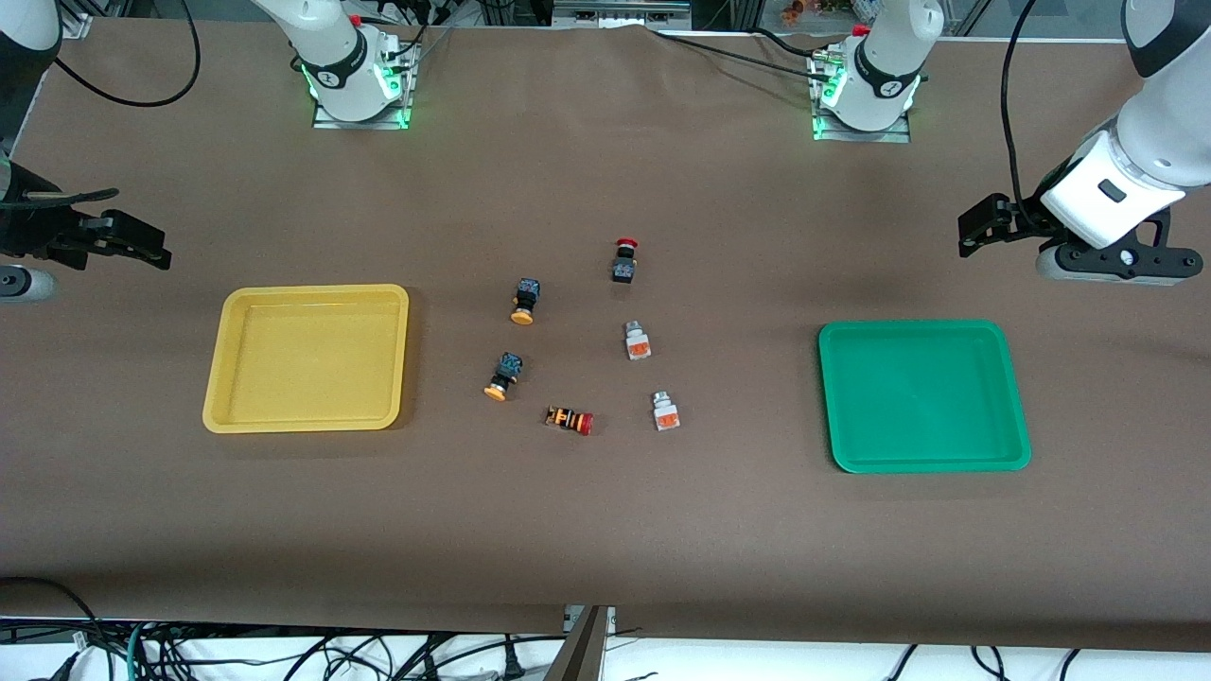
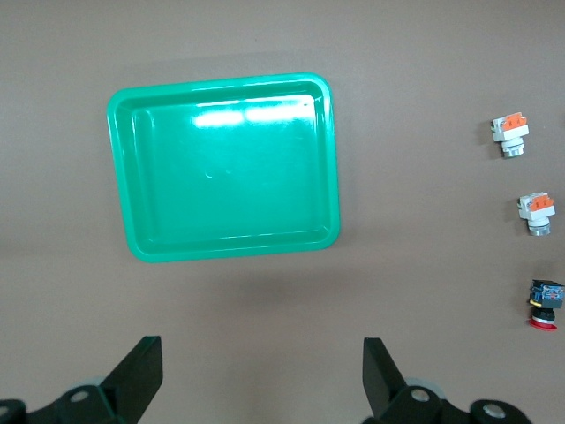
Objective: Place green and yellow buttons in trays
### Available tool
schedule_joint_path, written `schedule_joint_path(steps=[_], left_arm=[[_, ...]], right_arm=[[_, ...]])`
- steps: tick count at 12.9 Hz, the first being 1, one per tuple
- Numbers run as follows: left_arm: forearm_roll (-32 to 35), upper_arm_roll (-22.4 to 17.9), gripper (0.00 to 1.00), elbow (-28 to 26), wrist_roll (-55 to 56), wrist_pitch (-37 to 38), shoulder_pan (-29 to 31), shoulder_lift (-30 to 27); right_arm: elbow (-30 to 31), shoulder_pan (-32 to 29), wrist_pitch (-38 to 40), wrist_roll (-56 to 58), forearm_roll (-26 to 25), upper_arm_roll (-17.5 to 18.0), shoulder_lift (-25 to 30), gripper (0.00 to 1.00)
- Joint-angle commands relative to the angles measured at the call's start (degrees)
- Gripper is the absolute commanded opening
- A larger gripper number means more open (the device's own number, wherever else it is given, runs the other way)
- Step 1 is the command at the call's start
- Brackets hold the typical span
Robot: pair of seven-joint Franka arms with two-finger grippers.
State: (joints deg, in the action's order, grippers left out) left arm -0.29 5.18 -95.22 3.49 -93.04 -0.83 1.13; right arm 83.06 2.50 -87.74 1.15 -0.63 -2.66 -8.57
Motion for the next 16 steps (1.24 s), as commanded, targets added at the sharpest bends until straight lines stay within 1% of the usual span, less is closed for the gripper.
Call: schedule_joint_path(steps=[1,16], left_arm=[[1.34,0.09,1.0,1.79,0.02,1.54,-0.31,0.63],[1.34,0.09,1.0,2.23,-0.59,2.16,-0.31,1.59]], right_arm=[[-0.27,-0.13,-0.5,0.34,-0.25,0.2,-0.04,1.0],[-0.27,-0.21,-0.68,0.17,-0.25,0.2,-0.04,1.0]])
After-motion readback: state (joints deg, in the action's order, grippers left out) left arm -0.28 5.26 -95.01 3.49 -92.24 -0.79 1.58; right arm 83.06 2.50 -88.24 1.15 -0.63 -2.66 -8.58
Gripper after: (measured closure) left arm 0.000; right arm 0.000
